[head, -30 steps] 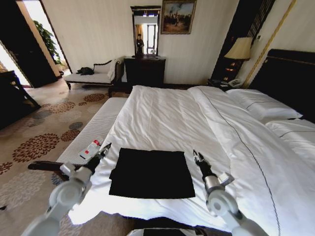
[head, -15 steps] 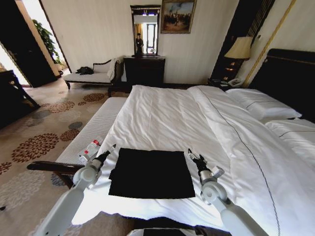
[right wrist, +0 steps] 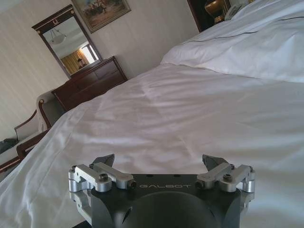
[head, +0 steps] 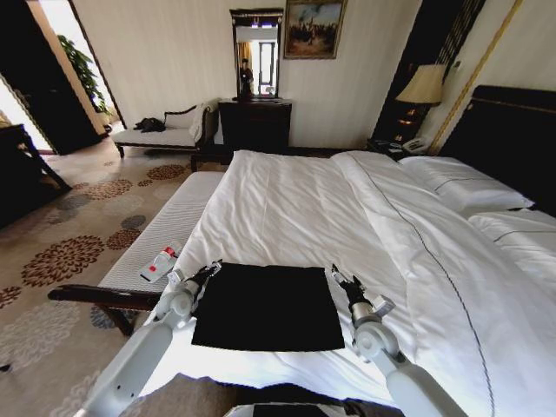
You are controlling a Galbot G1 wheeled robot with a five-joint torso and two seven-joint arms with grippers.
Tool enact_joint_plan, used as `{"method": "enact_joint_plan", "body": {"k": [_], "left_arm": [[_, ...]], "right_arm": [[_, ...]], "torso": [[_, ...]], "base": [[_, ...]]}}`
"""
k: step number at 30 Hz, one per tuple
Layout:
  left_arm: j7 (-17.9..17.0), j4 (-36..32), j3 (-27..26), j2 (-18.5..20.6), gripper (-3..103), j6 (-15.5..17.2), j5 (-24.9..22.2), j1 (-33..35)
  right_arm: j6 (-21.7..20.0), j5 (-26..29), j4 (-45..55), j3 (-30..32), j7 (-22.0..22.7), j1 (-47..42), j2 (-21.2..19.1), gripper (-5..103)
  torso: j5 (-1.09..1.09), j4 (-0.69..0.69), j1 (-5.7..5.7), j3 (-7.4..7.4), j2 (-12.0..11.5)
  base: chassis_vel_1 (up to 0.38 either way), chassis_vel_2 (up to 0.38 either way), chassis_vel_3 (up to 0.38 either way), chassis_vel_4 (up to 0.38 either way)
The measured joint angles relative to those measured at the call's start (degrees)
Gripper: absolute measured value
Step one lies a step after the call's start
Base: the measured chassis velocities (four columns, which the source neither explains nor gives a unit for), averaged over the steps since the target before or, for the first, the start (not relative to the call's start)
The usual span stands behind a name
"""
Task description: Fold the clothes on the bed.
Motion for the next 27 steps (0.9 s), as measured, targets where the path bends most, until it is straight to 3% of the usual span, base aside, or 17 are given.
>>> {"method": "enact_joint_plan", "body": {"k": [6, 8, 12, 15, 17, 20, 27], "left_arm": [[0.3, 1.0, 0.0, -0.3, 48, -0.6, -0.1, -0.5], [0.3, 1.1, -0.1, -0.3, 48, -0.6, -0.2, -0.6], [0.4, 1.5, -0.3, -0.5, 26, -0.6, -0.7, -1.0], [0.4, 1.6, -0.1, -0.6, 22, -0.5, -0.8, -1.0], [0.4, 1.7, -0.1, -0.6, 10, -0.5, -0.8, -1.0], [0.4, 1.7, -0.1, -0.6, 2, -0.4, -0.9, -0.8], [0.4, 1.2, -1.4, -0.2, 1, -0.3, -2.1, -0.6]], "right_arm": [[0.0, -0.2, -0.4, 0.1, 0.1, 0.1, 0.3, 100], [0.0, -0.3, -0.5, 0.1, 0.1, 0.2, 0.4, 100], [0.0, -0.5, -0.8, 0.1, 0.1, 0.2, 0.7, 100], [0.0, -0.6, -1.0, 0.1, 0.2, 0.3, 0.8, 100], [0.0, -0.6, -1.2, 0.1, 0.2, 0.4, 0.8, 100], [0.0, -0.6, -1.7, 0.1, 0.2, 0.7, 0.8, 100], [-0.5, -0.7, -4.1, -0.4, 0.2, 2.3, 1.3, 100]], "torso": [[-0.01, 0.00, 0.00, 0.00, 0.0], [0.00, 0.00, 0.00, 0.00, 0.0], [0.00, -0.01, 0.00, 0.00, 0.0], [0.00, 0.00, 0.00, 0.00, 0.0], [-0.01, -0.01, 0.00, 0.00, 0.0], [-0.01, -0.01, 0.00, 0.00, 0.0], [-0.01, -0.01, 0.00, 0.00, 0.0]], "base": [[0.000, 0.000, 0.000, 0.000], [0.000, 0.000, 0.000, 0.000], [0.000, 0.000, 0.000, 0.000], [0.000, 0.000, 0.000, 0.000], [0.000, 0.000, 0.000, 0.000], [0.000, 0.000, 0.000, 0.000], [0.000, 0.000, 0.000, 0.000]]}}
